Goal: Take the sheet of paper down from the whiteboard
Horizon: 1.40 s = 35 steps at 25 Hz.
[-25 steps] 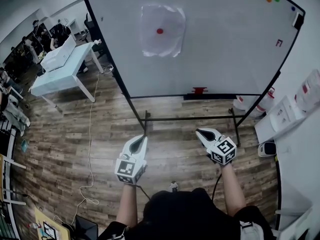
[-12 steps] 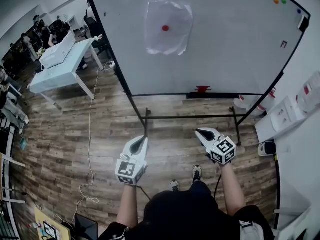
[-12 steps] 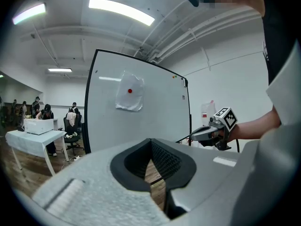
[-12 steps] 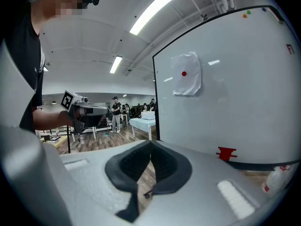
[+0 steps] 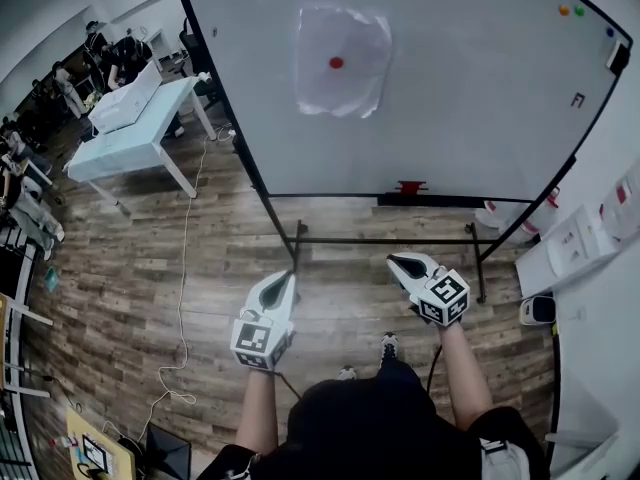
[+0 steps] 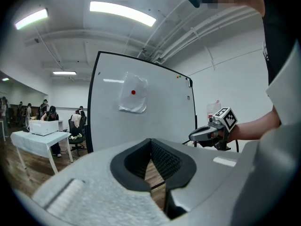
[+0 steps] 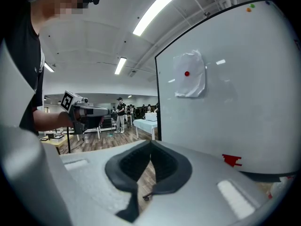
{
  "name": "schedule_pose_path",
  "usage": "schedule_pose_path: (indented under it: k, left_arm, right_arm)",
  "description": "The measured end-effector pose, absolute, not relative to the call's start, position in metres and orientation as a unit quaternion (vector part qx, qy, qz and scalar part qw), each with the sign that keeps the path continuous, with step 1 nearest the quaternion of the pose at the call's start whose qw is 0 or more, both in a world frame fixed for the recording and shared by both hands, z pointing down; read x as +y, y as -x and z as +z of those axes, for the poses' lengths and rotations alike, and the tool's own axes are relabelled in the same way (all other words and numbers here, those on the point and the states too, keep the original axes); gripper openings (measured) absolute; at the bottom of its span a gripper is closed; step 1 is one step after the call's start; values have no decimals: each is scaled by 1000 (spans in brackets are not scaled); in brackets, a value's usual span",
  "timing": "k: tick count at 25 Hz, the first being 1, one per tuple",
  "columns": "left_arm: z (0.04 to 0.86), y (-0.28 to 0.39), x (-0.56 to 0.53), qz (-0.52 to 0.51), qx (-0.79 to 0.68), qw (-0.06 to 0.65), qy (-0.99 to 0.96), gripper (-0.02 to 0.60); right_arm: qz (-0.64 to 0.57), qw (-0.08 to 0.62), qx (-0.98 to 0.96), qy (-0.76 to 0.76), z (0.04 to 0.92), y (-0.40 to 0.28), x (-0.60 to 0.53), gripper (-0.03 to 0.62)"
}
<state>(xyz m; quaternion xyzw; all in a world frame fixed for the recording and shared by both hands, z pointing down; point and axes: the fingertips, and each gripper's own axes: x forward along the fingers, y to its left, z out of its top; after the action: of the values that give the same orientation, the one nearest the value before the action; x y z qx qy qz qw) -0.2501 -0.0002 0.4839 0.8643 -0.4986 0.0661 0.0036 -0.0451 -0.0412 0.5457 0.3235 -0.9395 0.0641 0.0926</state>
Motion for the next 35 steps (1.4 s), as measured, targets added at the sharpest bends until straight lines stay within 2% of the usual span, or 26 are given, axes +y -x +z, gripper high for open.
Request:
schedule_pose_path:
  k: [23,35]
  left_arm:
    - [471,167,-102,64,-536,-7,-842,11]
    - [468,142,-127,68,-582,-8,-810,11]
  right_arm:
    - [51,92,-955,-277,533,-32,-167,4]
    - [50,88,-970,-222,532,-45,-211,3]
